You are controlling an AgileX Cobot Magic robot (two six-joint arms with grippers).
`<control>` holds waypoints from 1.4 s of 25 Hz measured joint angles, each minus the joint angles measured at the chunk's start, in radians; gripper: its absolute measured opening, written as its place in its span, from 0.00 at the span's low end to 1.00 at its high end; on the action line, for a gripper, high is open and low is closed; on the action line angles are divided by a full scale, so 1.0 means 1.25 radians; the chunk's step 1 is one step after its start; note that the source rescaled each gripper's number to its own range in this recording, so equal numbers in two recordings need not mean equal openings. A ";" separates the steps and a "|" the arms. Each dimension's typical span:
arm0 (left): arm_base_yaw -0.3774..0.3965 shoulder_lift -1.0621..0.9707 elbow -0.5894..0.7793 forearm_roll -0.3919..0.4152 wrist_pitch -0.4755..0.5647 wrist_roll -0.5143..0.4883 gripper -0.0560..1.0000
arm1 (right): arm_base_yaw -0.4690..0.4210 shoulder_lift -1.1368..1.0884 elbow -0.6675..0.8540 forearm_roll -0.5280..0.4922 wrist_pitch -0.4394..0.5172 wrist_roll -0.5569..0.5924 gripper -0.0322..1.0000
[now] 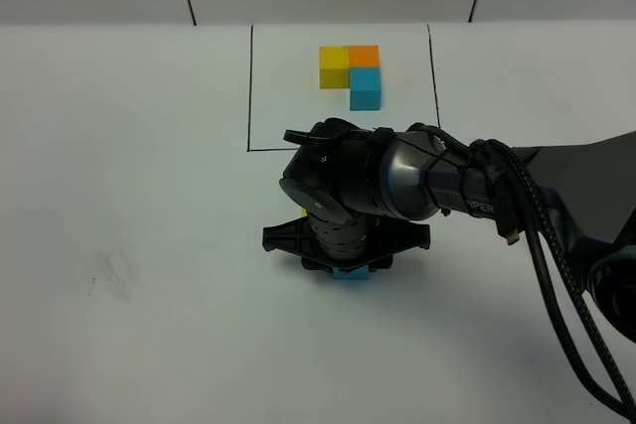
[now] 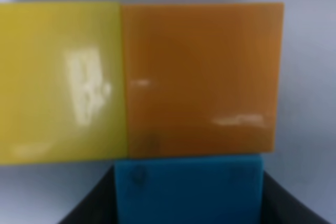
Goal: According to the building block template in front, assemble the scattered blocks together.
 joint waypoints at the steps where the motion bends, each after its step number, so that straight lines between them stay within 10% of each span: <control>1: 0.000 0.000 0.000 0.000 0.000 0.000 0.69 | 0.000 0.000 0.000 -0.001 0.001 -0.004 0.27; 13: 0.000 0.000 0.000 0.000 0.000 0.000 0.69 | 0.000 -0.003 0.000 -0.002 0.004 -0.004 0.28; 22: 0.000 0.000 0.000 0.000 0.000 0.000 0.69 | 0.000 -0.035 0.001 -0.004 0.028 -0.004 0.93; 35: 0.000 0.000 0.000 0.000 0.000 0.000 0.69 | -0.001 -0.393 0.001 -0.152 0.044 -0.321 1.00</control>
